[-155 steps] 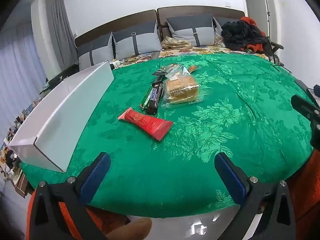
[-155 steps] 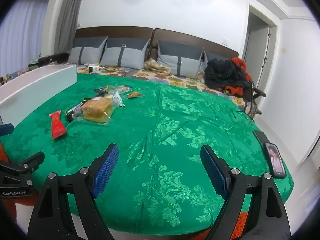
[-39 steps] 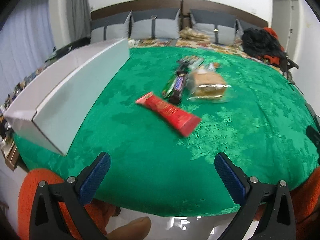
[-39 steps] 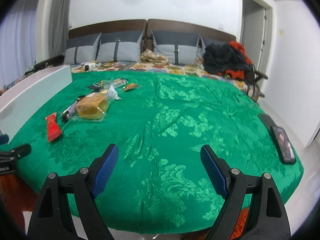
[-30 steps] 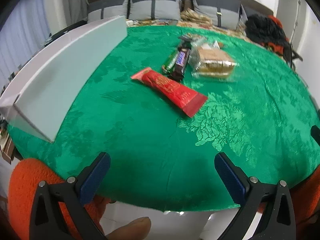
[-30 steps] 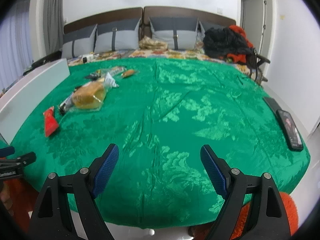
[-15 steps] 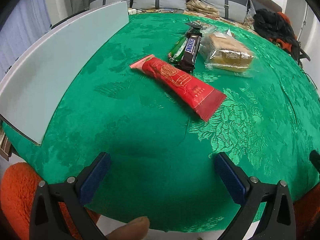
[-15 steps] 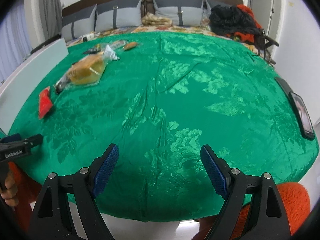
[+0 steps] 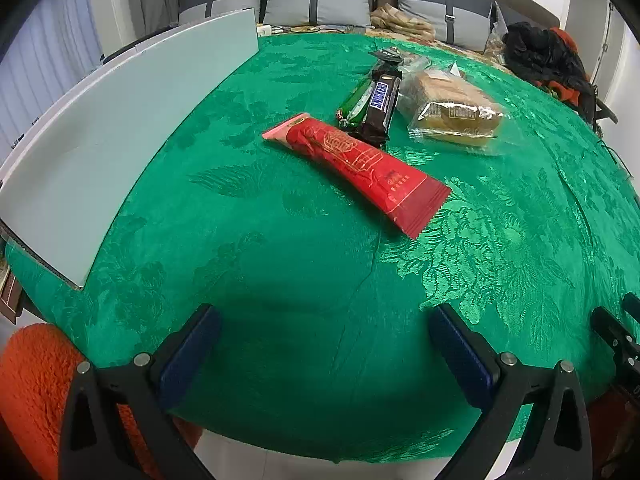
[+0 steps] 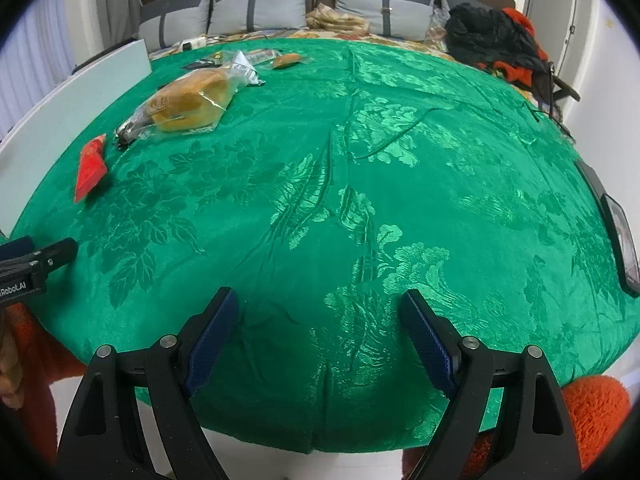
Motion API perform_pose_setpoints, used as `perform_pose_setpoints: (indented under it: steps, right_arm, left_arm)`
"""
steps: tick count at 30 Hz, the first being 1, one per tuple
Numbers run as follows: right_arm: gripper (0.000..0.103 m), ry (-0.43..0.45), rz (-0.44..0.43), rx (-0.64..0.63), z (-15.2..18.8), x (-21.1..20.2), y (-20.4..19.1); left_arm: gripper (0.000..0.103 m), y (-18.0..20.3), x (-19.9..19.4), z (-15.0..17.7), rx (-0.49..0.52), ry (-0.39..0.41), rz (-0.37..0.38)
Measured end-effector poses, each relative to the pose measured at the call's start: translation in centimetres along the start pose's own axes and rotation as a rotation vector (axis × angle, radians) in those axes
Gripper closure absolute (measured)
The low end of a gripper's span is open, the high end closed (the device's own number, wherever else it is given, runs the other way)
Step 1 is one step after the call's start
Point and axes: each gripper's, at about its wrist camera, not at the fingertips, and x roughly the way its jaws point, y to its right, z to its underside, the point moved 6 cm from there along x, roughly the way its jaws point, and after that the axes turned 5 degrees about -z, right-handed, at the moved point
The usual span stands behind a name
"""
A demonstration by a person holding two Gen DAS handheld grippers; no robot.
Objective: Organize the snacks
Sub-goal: 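Move the left gripper toward the red wrapped snack bar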
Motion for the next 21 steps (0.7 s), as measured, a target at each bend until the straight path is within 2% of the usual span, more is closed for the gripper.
perform_pose_setpoints:
  steps: [11,13,15,16,19,21]
  right_arm:
    - [0.016,0.008,-0.014,0.017,0.0,0.0,-0.1]
    - [0.015,0.011,-0.016,0.017,0.0,0.0,-0.1]
    - [0.015,0.012,-0.017,0.016,0.0,0.1,-0.1]
    - [0.015,0.013,-0.017,0.016,0.0,0.1,-0.1]
    - [0.015,0.016,-0.018,0.016,-0.1,0.1,-0.1]
    - [0.015,0.019,-0.018,0.015,-0.1,0.1,-0.1]
  left_arm:
    - [0.000,0.0,-0.1,0.1,0.010,-0.003,0.005]
    - [0.000,0.0,-0.1,0.2,0.015,-0.013,0.011]
    - [0.000,-0.1,-0.1,0.0,0.017,-0.056,0.024]
    - [0.000,-0.2,-0.1,-0.2,0.003,-0.076,0.046]
    - [0.000,-1.2,-0.3,-1.9,-0.133,-0.115,0.187]
    - [0.000,-1.6,-0.2,-3.6,-0.192,-0.116,0.234]
